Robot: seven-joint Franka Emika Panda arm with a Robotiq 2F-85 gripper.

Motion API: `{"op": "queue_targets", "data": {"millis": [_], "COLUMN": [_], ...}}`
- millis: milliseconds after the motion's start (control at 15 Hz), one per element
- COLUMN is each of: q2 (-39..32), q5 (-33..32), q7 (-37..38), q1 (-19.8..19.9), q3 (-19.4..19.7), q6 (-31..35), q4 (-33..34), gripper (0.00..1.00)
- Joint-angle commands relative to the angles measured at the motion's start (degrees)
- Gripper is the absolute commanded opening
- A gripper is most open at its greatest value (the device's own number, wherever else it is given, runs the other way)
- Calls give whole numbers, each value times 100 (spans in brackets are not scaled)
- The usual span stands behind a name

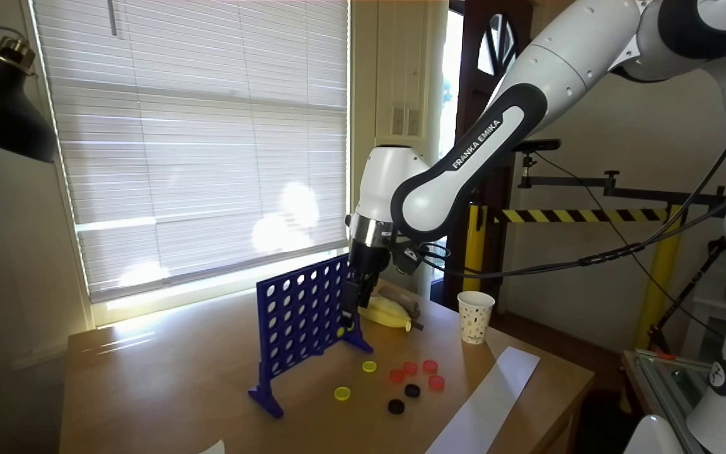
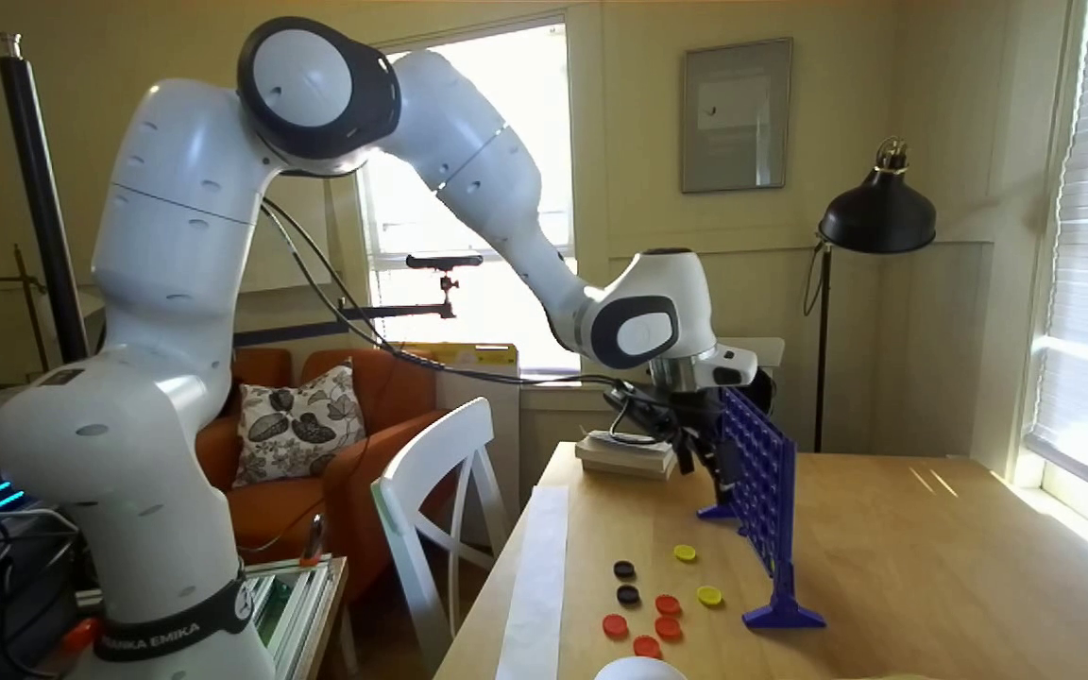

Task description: Place one yellow ring in the fifth line of the blue object

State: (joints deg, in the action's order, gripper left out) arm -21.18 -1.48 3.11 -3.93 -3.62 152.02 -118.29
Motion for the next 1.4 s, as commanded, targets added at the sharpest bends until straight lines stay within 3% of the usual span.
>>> {"op": "queue_targets", "data": {"millis": [0,200,600,1333], "q2": [-170,-356,-893,-1816], "q5": [452,689,486,353], "q7": [-338,-396,-231,-521], "q1": [125,121,-19,-104], "q3": [-254,-378,-233,-264], "q6": [46,19,67,-254], "q4": [49,105,347,1422], "gripper": [100,100,100,100]}}
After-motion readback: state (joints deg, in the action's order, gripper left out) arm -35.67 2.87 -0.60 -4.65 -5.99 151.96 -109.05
